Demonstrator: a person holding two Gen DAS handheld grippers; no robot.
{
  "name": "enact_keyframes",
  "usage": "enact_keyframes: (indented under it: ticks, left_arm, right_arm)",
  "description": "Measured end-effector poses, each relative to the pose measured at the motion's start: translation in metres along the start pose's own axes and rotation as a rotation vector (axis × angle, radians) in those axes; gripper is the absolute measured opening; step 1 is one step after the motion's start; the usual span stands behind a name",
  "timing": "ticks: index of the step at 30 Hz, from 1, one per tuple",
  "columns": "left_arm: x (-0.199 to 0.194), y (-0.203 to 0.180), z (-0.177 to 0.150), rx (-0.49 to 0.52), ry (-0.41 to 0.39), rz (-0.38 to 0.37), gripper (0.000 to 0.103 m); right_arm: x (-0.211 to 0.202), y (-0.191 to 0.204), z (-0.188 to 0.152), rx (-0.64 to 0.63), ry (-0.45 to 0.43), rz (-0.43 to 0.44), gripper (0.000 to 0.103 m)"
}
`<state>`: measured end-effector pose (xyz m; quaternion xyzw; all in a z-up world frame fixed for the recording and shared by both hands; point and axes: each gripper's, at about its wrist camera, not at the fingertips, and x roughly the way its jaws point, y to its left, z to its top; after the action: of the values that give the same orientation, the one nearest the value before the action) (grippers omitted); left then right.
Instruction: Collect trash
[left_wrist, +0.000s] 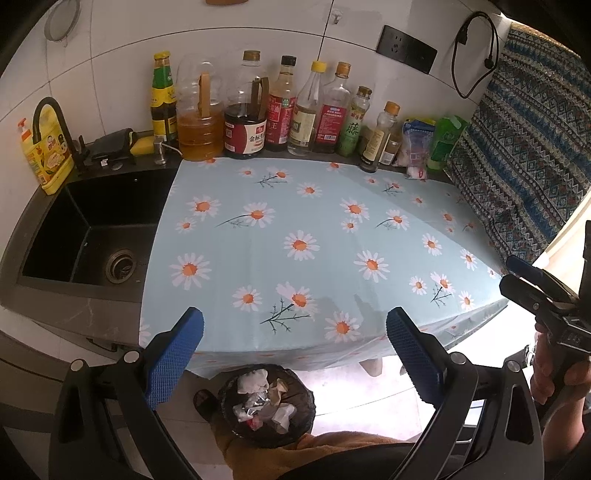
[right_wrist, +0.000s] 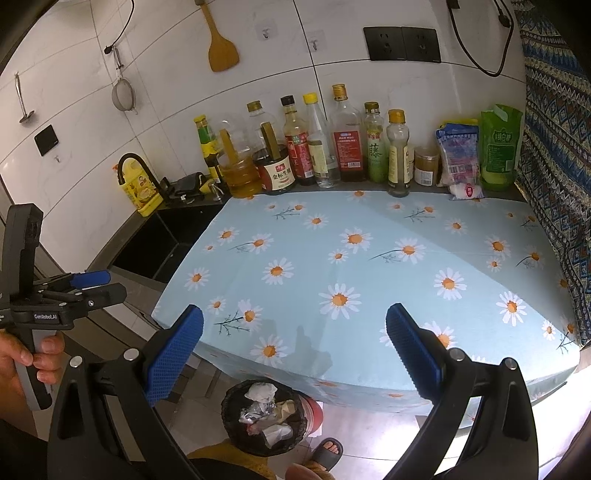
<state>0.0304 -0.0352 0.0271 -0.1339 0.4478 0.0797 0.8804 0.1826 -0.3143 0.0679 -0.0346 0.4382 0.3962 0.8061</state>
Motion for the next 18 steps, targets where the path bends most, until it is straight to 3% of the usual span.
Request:
enact_keyframes:
  ticks: [18]
  left_arm:
    - [0.0042,-0.0050,0.0024,0.012,0.001,0.001,0.096]
  right_arm:
    - [0.0064,-0.0093,0.0026,0.014,0.003,0.003,0.098]
